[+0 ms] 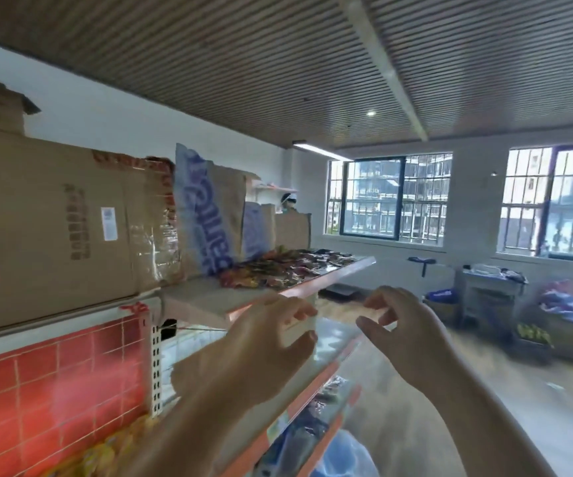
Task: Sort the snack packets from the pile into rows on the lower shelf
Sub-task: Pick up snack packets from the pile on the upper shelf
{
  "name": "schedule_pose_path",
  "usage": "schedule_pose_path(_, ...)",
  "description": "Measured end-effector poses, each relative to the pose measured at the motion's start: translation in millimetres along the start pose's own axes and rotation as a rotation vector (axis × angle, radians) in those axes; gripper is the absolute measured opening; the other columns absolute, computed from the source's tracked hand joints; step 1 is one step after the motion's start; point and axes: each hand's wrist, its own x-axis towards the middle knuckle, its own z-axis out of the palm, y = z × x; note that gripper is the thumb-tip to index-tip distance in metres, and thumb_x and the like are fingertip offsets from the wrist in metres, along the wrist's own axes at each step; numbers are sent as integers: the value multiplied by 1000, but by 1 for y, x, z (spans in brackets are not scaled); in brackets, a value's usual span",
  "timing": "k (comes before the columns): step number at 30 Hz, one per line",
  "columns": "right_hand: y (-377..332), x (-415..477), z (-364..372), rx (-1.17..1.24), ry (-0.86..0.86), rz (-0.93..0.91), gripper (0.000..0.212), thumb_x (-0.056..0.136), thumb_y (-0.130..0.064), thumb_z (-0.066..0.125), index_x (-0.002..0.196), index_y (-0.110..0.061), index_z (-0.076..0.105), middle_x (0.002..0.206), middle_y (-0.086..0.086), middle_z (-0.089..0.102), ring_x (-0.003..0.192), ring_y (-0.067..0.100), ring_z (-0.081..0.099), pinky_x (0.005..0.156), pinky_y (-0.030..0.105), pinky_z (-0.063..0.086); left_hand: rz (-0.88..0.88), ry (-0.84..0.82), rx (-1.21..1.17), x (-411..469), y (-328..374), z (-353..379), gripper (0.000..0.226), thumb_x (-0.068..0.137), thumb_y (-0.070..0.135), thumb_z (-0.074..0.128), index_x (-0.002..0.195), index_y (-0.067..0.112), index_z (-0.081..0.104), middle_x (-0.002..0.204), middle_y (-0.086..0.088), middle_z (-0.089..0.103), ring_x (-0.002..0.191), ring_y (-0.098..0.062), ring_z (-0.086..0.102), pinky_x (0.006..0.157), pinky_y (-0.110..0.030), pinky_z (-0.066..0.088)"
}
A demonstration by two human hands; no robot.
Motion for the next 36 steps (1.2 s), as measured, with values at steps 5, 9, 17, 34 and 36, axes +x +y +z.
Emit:
schedule_pose_path(5, 36, 31, -3, -65, -10, -7, 28, 83, -35, 79, 86, -48, 54, 93, -20, 60, 87, -6, 56, 66, 17, 42, 3, -1, -60, 52, -21, 49, 24, 88, 58, 61, 110, 63, 53, 113, 54, 43, 105, 30, 40, 66, -14, 46)
schedule_pose_path(9, 75, 71, 8, -87, -2, 4, 23, 84, -33, 79, 88, -42, 59, 94, -17, 61, 83, 0, 59, 74, 28, 49, 38, -7, -143, 102, -44, 90, 27, 88, 55, 64, 113, 62, 55, 114, 51, 44, 103, 22, 47, 64, -17, 47)
schedule_pose_path(17, 143, 179, 58, -160, -54, 33, 26, 86, -32, 78, 83, -45, 55, 94, -16, 60, 87, 3, 60, 80, 34, 51, 24, 14, -206, 214, -99, 156, 35, 87, 48, 65, 121, 52, 60, 105, 33, 61, 98, 13, 55, 78, -19, 49)
schedule_pose_path(34, 271, 330, 108, -94, -55, 36, 19, 88, -25, 78, 89, -34, 61, 100, -7, 64, 80, 15, 63, 63, 29, 44, 44, -77, 46, 396, -111, 232, 31, 86, 53, 65, 115, 41, 64, 108, 17, 70, 94, -3, 60, 83, -29, 53)
schedule_pose_path(36, 288, 344, 113, -77, -44, 13, 20, 86, -24, 79, 88, -34, 62, 99, -6, 64, 80, 15, 63, 65, 31, 47, 30, -95, 131, 407, -117, 234, 39, 83, 53, 63, 120, 40, 64, 112, 15, 70, 95, -5, 59, 77, -28, 48)
